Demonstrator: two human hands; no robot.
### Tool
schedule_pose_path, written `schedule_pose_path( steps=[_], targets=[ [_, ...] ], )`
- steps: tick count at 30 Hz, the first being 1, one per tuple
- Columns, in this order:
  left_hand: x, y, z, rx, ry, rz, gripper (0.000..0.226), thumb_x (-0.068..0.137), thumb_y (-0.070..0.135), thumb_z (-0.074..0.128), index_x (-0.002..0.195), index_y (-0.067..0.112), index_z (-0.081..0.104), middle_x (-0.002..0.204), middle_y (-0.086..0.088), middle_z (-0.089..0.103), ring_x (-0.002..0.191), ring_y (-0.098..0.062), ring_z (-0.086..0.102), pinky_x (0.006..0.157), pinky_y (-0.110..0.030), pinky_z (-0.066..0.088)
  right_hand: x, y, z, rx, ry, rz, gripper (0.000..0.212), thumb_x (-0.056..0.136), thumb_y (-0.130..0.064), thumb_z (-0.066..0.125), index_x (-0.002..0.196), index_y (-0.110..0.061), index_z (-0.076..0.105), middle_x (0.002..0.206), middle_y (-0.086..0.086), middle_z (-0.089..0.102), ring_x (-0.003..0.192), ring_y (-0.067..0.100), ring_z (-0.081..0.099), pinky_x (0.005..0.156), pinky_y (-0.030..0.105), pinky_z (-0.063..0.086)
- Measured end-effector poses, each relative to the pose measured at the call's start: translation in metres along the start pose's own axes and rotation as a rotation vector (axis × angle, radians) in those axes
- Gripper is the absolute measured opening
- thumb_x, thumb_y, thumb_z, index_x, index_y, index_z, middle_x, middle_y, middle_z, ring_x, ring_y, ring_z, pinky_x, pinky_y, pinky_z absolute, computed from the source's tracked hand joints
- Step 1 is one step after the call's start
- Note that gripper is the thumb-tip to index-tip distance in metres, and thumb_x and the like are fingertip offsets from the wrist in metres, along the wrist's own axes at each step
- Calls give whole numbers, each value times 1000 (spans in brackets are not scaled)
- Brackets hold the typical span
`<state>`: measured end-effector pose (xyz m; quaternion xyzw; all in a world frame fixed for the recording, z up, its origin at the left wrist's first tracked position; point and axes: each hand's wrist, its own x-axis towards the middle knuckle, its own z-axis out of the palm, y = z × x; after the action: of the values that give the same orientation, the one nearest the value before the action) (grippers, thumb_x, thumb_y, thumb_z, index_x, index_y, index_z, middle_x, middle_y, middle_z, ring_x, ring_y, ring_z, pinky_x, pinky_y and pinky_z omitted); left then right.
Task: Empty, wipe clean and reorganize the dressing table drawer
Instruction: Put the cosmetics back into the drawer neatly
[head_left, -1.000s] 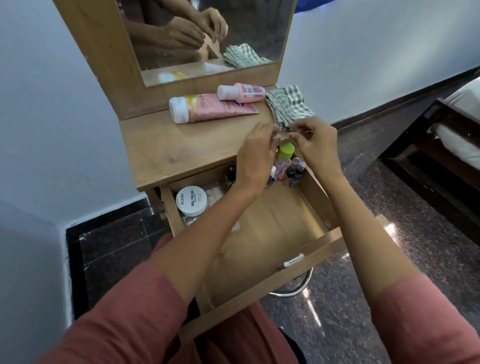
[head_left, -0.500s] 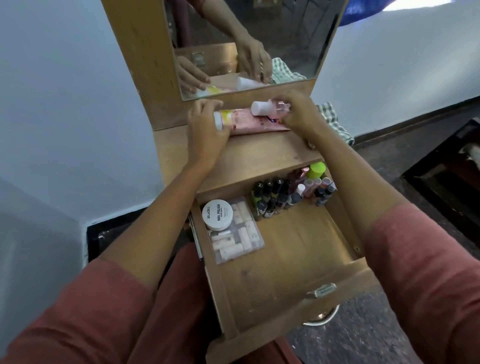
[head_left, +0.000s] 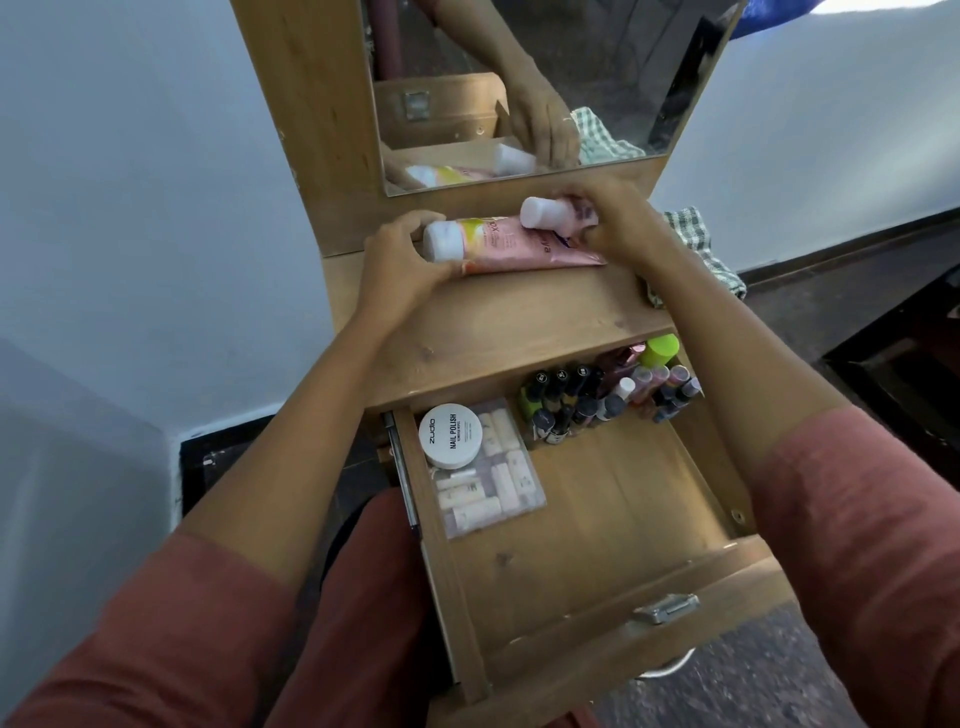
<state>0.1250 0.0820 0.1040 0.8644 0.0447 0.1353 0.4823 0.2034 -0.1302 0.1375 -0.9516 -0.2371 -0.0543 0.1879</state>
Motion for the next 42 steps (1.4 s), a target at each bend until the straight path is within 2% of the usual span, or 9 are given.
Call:
schedule_pose_path(
  steps=[5, 8, 13, 20, 23, 26, 32, 36, 42],
  targets=[
    [-14, 3, -10, -42, 29, 1, 50, 69, 16, 78, 115, 10, 61, 113, -2, 64, 103, -11, 58, 84, -21, 48, -6, -11, -6, -2, -31, -68, 40, 75, 4, 59, 114, -3, 60, 112, 15, 64, 103, 27, 56, 75, 24, 34],
    [-27, 10, -20, -40, 31, 6, 49, 69, 17, 78, 115, 12, 61, 110, 4, 62, 102, -9, 58, 83, -18, 48, -16, -22, -15, -8, -49, -111, 43, 74, 5, 60, 116, -2, 59, 116, 16, 62, 107, 29, 55, 82, 29, 38],
    [-56, 26, -35, -84, 3, 12, 50, 68, 16, 79, 114, 10, 62, 104, 5, 61, 92, -2, 58, 68, 0, 45, -38, -33, -32, -14, -109, -138, 41, 75, 0, 65, 116, -3, 60, 114, 16, 61, 104, 30, 53, 87, 38, 42],
    [-104, 33, -39, -155, -44, -56, 61, 65, 18, 81, 121, 10, 59, 115, 3, 62, 98, -4, 60, 74, -1, 47, -88, -44, -49, 65, -238, -73, 56, 76, 2, 65, 129, -6, 48, 123, 13, 55, 107, 20, 51, 91, 26, 40],
    [-126, 31, -33, -199, -70, -74, 59, 64, 18, 82, 119, 12, 62, 119, 0, 64, 102, -6, 62, 86, -16, 51, -110, -43, -48, 31, -317, -71, 54, 78, -1, 65, 129, -8, 49, 121, 13, 53, 97, 17, 48, 78, 17, 39],
    [-148, 31, -22, -226, -99, -88, 55, 65, 14, 81, 118, 13, 62, 113, 4, 66, 99, -2, 63, 88, -21, 51, -130, -40, -47, 28, -399, -45, 47, 78, -3, 64, 123, -11, 55, 119, 8, 53, 97, 12, 46, 75, 19, 36],
    [-179, 30, 10, -217, -96, -87, 49, 66, 9, 80, 112, 12, 64, 104, 4, 66, 93, -4, 61, 79, -6, 47, -164, -17, -34, 84, -506, 58, 45, 76, -7, 65, 119, -19, 56, 115, 1, 61, 104, 17, 56, 93, 34, 46],
    [-193, 26, 37, -152, -125, -88, 49, 66, 8, 79, 112, 12, 64, 106, 3, 65, 97, -9, 61, 76, -4, 44, -184, 1, -24, 119, -518, 142, 47, 78, -6, 66, 122, -16, 53, 110, -2, 57, 89, 7, 53, 76, 11, 40],
    [-207, 21, 71, -92, -261, -129, 50, 64, 7, 79, 111, 11, 62, 106, 1, 64, 95, -9, 57, 68, -2, 41, -209, 24, -3, 155, -627, 242, 45, 79, -6, 65, 120, -18, 51, 115, 3, 57, 105, 20, 54, 95, 40, 45]
  ],
)
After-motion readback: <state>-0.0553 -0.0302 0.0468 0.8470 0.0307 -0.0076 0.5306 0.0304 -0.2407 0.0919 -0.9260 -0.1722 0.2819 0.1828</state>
